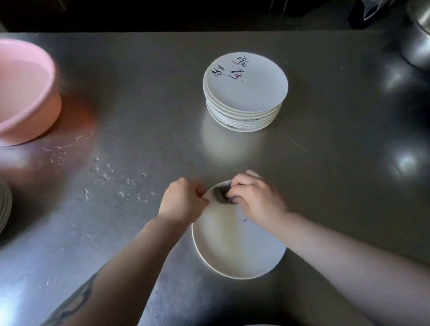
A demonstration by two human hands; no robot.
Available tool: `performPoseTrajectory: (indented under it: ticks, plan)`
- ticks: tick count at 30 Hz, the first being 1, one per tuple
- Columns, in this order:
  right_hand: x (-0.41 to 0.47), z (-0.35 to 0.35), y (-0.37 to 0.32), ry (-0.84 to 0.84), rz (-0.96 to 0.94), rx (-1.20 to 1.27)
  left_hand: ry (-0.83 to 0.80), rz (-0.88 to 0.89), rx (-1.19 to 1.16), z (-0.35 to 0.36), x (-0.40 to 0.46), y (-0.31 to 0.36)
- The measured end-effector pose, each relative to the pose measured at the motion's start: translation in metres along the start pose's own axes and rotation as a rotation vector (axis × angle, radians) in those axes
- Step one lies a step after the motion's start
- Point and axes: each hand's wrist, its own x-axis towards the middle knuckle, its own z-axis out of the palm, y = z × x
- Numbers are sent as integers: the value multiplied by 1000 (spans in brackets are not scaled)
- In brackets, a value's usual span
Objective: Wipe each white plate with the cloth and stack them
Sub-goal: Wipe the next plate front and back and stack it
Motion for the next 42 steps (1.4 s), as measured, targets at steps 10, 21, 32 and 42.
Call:
performPoseTrajectory:
  ticks: [10,21,32,42]
  plan:
    - [-2,2,-2,12,-21,25,-78,40,68,-4,-7,1]
    - [-13,-6,10,79,-7,-100,-322,-85,274,-13,-12,-3]
    - [-16,-12,19,90,-10,-139,-487,-168,197,-18,-20,-15]
    - [-6,-7,15,1,53,-67,-223,-209,55,-12,-4,-7]
